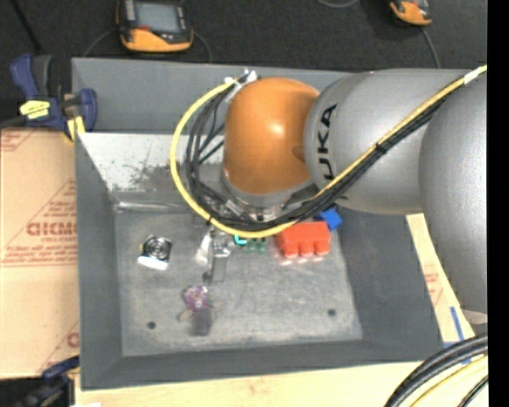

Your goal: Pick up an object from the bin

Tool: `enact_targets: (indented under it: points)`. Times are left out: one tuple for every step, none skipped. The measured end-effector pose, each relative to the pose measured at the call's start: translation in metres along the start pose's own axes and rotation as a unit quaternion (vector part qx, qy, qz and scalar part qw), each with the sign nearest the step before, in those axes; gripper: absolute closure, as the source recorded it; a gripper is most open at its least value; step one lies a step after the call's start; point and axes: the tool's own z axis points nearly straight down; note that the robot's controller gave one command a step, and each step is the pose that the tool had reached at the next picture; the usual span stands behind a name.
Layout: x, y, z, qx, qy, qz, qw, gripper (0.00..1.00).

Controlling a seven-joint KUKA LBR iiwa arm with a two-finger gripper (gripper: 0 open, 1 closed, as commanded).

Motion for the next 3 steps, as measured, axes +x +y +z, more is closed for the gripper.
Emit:
enact_targets:
  points:
    - [0.0795, -0.0083, 0.1112, 0.0, -0.007, -0.122, 0.9925, 0.0]
    - [0.0779, -0.0087, 0.1103, -0.001, -0.0086, -0.119, 0.9929, 0.0]
    - [0.0768, -0.0091, 0.1098, -0.001, -0.0096, -0.114, 0.9934, 0.0]
